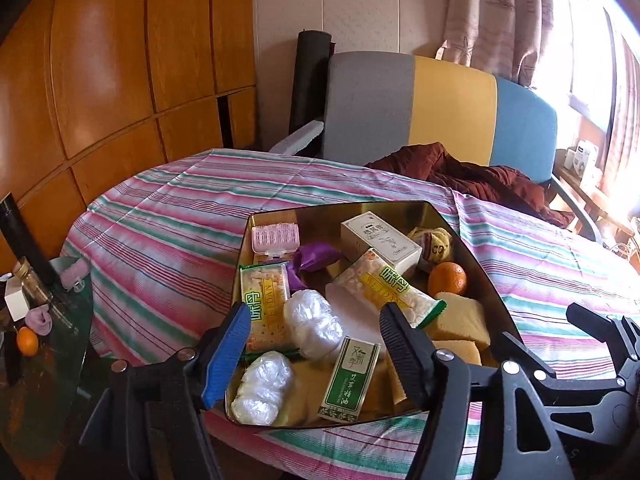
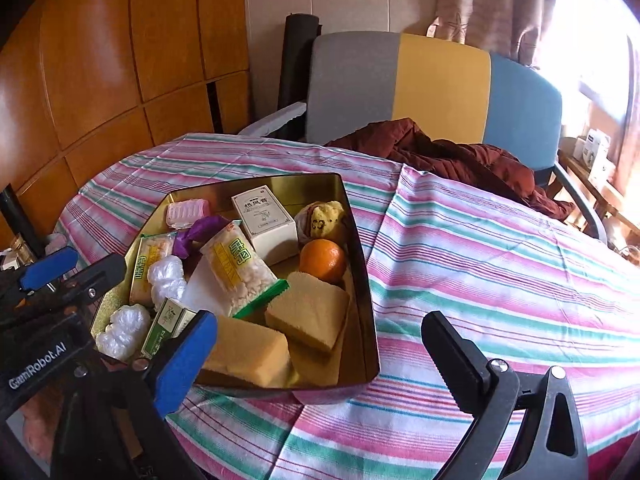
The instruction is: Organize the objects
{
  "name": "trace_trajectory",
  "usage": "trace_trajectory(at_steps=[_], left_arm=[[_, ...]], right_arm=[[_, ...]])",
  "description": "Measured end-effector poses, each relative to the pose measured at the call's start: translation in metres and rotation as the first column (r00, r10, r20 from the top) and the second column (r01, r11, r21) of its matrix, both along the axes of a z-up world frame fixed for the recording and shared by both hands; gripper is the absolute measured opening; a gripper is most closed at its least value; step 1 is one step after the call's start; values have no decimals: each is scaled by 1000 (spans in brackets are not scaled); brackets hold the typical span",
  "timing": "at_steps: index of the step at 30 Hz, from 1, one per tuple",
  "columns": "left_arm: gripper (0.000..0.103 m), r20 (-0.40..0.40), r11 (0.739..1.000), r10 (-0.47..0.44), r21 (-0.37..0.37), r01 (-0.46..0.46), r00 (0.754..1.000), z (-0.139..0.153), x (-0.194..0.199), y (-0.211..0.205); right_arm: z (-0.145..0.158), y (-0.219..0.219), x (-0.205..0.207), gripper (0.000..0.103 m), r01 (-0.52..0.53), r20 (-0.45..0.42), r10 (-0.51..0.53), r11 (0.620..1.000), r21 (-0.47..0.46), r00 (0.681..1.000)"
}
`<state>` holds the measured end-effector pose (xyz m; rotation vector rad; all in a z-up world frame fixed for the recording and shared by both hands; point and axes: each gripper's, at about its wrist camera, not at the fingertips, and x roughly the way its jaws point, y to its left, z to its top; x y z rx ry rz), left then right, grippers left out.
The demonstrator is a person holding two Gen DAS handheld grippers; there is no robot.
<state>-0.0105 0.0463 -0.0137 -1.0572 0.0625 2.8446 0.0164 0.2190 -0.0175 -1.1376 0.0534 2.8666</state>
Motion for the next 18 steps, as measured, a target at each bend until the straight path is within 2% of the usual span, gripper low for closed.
trace_trajectory(at_steps=[5, 15, 18], left_arm=[[68, 8, 1000, 1, 8, -1, 1000, -2, 0, -2], [66, -42, 1000, -5, -7, 5, 999, 1, 4, 0], [61, -45, 1000, -3, -10, 3, 999, 0, 4, -1]], right_arm=[[-3, 0, 4, 102, 6, 5, -6, 1000, -1, 1000], [-3, 0, 4, 102, 10, 2, -10, 1000, 6, 1000], [-2, 0, 4, 102, 10, -2, -10, 1000, 9, 1000]])
